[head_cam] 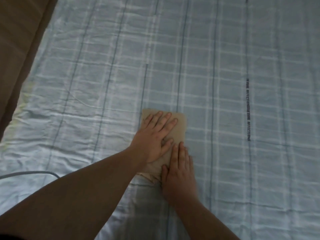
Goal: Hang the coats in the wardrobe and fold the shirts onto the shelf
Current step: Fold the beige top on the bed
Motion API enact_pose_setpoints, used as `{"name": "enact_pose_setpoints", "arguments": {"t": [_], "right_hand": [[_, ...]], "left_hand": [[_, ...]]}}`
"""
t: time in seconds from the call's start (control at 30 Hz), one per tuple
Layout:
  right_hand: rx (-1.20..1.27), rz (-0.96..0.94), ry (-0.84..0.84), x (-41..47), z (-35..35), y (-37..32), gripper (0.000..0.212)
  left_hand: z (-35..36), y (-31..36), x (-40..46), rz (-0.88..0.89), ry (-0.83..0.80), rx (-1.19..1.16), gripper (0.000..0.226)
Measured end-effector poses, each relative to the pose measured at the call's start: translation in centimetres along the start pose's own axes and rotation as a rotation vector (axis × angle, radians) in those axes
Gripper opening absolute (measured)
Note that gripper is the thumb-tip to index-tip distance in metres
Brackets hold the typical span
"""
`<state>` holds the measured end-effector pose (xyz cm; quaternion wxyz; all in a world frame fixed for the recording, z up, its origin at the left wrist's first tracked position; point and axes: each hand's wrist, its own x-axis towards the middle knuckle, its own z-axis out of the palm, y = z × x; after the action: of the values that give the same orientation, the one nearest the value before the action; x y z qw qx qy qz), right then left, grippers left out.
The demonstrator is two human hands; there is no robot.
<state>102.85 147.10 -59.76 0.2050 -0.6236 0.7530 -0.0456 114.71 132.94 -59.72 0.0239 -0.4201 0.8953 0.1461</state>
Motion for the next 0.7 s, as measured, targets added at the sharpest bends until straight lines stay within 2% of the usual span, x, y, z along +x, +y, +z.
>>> {"name": "enact_pose_setpoints", "arguments": {"t": [0.13,0.2,0.23,0.3,0.37,0.43,0.47,0.53,0.63,0.7], "right_hand": [[0.069,-0.018,-0.079,0.2,-1.8,-0.5,0.075],[0.301,-0.041,-0.115,0.4,-3.1,0.2,0.075],[0.5,0.012,-0.1,0.7,-4.0,0.2,0.068],[0.858,0.28,0.025,1.8,-5.9,0.0,0.047],[0.943,0.518,0.014,3.3,-6.8,-0.3,0.036],[0.819,0.529,-0.119,4.2,-7.0,-0.2,0.036],[0.773,0.527,-0.195,4.3,-6.8,-0.2,0.042],[0.759,0.564,-0.318,4.1,-6.3,-0.3,0.057],[1.02,0.67,-0.49,3.3,-6.1,-0.1,0.067],[1.181,0.65,-0.568,2.6,-6.8,-0.4,0.067]], "left_hand": [[-0.8,0.3,0.1,0.0,0.02,-0.014,0.064],[-1.6,0.5,-0.7,-0.033,0.074,-0.038,0.061],[-1.9,0.6,-1.6,-0.094,0.11,-0.067,0.061],[-2.1,1.0,-3.9,-0.306,0.254,-0.224,0.065],[-1.5,1.8,-6.4,-0.614,0.316,-0.552,0.075],[-1.2,2.9,-8.1,-0.826,0.275,-0.879,0.08],[-1.4,3.3,-8.6,-0.878,0.228,-0.945,0.079],[-1.9,4.0,-9.2,-0.933,0.115,-0.93,0.079],[-3.0,4.0,-9.3,-1.048,0.009,-0.966,0.075],[-3.5,3.8,-9.5,-1.102,-0.031,-1.126,0.071]]}}
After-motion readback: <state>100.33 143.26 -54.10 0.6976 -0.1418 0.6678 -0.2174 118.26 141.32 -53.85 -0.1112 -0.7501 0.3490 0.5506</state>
